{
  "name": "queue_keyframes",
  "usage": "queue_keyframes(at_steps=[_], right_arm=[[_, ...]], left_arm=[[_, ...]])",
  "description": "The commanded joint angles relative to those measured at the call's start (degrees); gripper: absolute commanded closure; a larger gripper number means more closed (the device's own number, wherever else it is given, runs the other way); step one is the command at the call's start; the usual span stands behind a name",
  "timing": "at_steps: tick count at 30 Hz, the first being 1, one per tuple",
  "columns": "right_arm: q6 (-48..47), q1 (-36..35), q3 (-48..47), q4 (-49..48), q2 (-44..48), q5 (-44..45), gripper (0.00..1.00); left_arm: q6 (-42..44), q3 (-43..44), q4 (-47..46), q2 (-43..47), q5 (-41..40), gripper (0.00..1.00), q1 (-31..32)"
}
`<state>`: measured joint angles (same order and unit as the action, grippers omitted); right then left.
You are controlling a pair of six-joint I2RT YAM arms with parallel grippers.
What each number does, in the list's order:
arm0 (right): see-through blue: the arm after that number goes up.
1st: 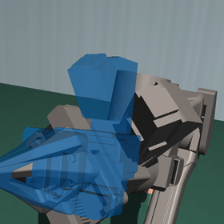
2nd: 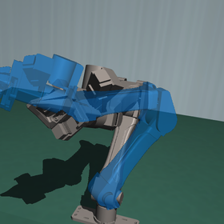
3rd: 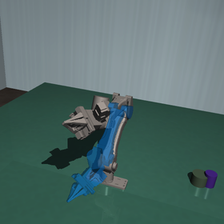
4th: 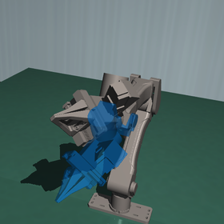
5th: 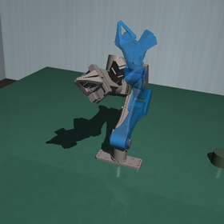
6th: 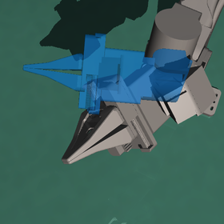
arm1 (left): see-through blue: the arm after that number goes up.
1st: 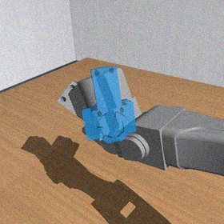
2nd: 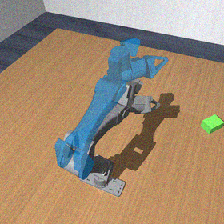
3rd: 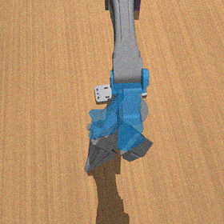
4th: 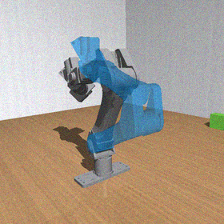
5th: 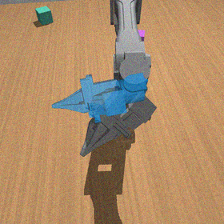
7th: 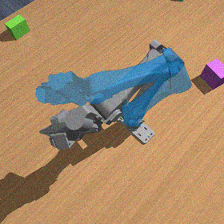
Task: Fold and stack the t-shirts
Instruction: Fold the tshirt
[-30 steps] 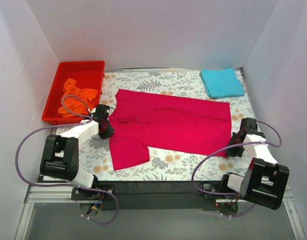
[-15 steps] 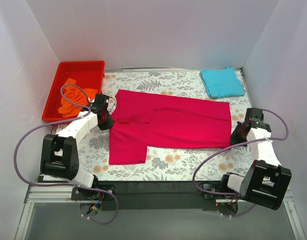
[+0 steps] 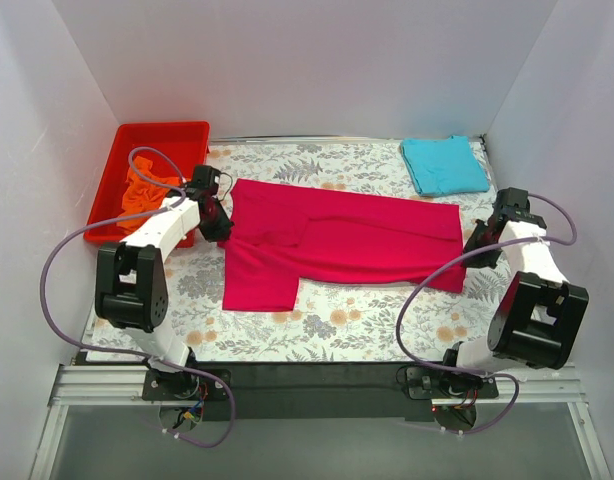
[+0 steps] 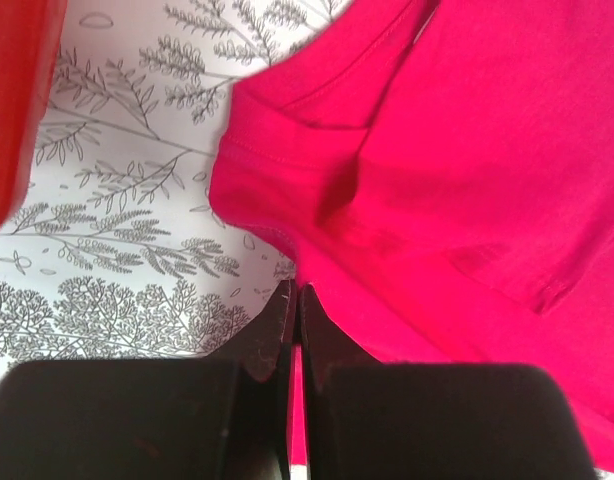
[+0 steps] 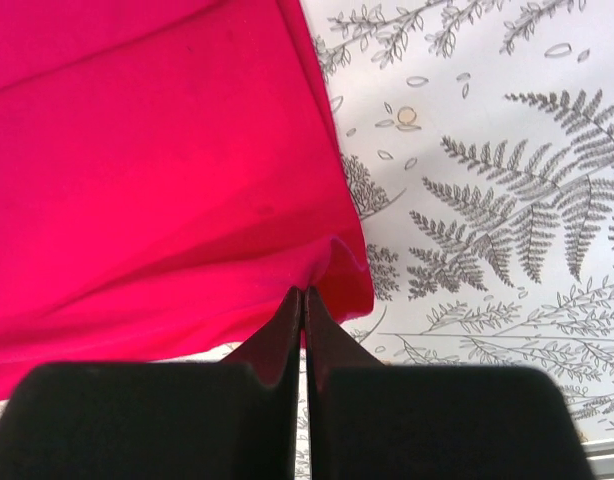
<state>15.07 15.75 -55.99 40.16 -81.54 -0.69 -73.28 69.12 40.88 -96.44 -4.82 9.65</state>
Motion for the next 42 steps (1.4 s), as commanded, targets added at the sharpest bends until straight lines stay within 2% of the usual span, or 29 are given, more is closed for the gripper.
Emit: queue_keyframes(at_steps=[1, 10, 23, 42], right_arm=[[-0.2, 0.3, -4.4, -0.3, -2.3, -1.0, 0.99], [0.3, 0.3, -7.7, -0.5, -8.3, -1.8, 0.99], [-0.1, 0.3, -10.5, -1.1, -12.4, -0.2, 0.99], [0.3, 0.3, -13.5, -2.8, -15.1, 0.2, 0.99]], left_arm=[[0.3, 3.7, 1.8, -0.7, 2.0, 1.00, -2.0], [-0.6, 8.2, 1.8, -4.4, 8.3, 1.00, -5.9], [-0.5, 14.0, 0.3, -10.1, 11.1, 1.00, -6.7], [2.5, 15.1, -2.9, -13.6, 10.9, 1.00, -6.6]])
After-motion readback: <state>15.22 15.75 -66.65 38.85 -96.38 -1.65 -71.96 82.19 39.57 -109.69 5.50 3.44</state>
